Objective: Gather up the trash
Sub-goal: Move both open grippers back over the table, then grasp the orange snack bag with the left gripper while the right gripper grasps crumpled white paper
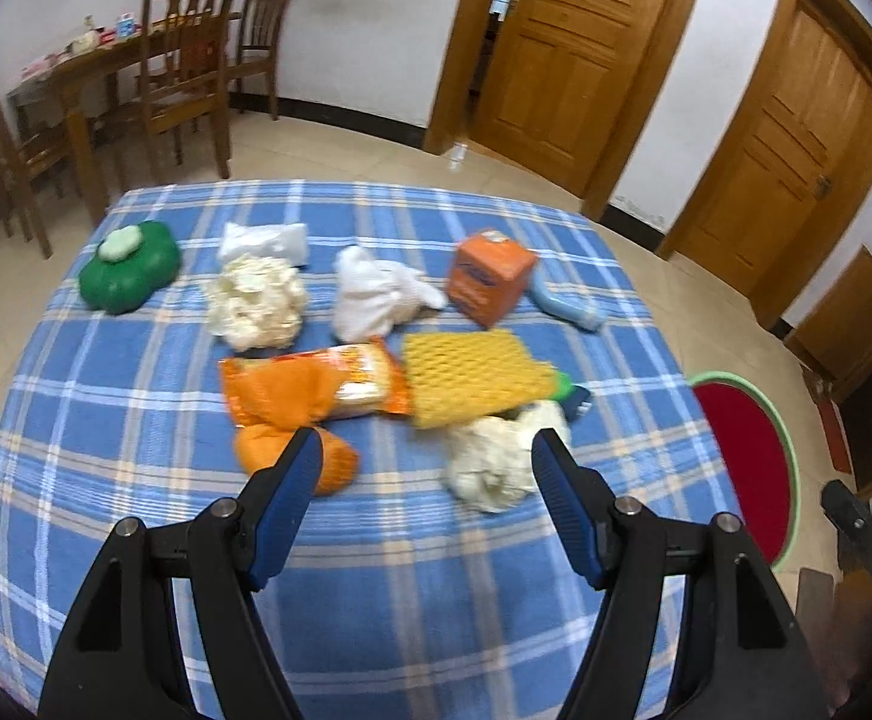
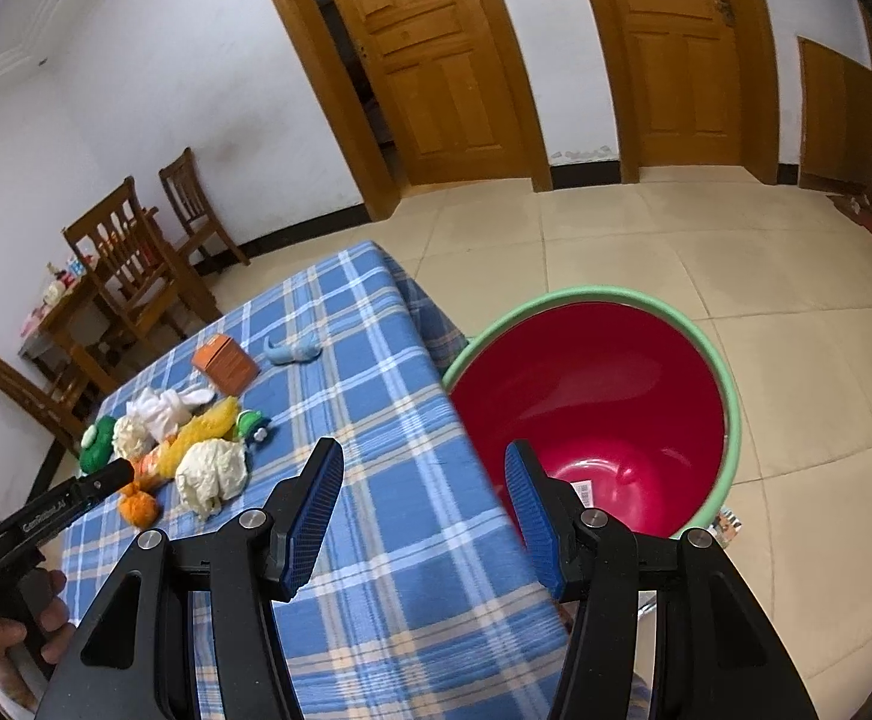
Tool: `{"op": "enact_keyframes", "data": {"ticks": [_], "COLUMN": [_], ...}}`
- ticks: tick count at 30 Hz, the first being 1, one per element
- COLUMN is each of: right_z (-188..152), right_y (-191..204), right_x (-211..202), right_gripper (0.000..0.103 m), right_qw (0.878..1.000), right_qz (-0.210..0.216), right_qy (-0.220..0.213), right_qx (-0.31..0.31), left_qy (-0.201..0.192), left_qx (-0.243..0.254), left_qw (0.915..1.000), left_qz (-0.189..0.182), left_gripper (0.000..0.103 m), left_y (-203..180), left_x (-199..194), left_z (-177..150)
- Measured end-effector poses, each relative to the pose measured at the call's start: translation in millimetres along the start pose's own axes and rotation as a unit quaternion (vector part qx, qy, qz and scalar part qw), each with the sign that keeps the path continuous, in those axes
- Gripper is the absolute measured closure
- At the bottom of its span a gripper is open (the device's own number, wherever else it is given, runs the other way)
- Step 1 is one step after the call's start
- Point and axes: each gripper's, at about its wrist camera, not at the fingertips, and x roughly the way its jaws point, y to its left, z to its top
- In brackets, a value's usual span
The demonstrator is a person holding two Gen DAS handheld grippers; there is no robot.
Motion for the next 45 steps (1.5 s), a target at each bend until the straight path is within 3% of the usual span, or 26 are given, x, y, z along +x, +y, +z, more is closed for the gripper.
{"op": "enact_keyframes", "data": {"ticks": [18,36,40,45], "right_z": [-3,-6,-7,-10], "right_y": [22,39,43,50], "right_x": [22,44,47,49], "right_gripper": [0.045,0.045,0.045,0.045], "right_qw": [1.000,0.998,0.998,0.997], "right_qz": [-0.004,0.006,0.009,0.017], "right_qy": [0.027,0.051,0.055,0.061], "right_qx": [-0.013,-0.027,-0.031,-0.041], "left_qy": [0.029,0.038,0.035,0.036], "left_qx": [-0.036,-0.046,-0.044,-0.056], "left_qw": [0.9978,0.9976,0.9977,0.9975], "left_qz": [0.048,0.035,0.038,0.025], "left_gripper": [0.031,0.031,0.046,0.052], "left_y": [42,55,58,64], "left_x": [41,59,57,51], "left_z": [-1,-4,-4,-7]}}
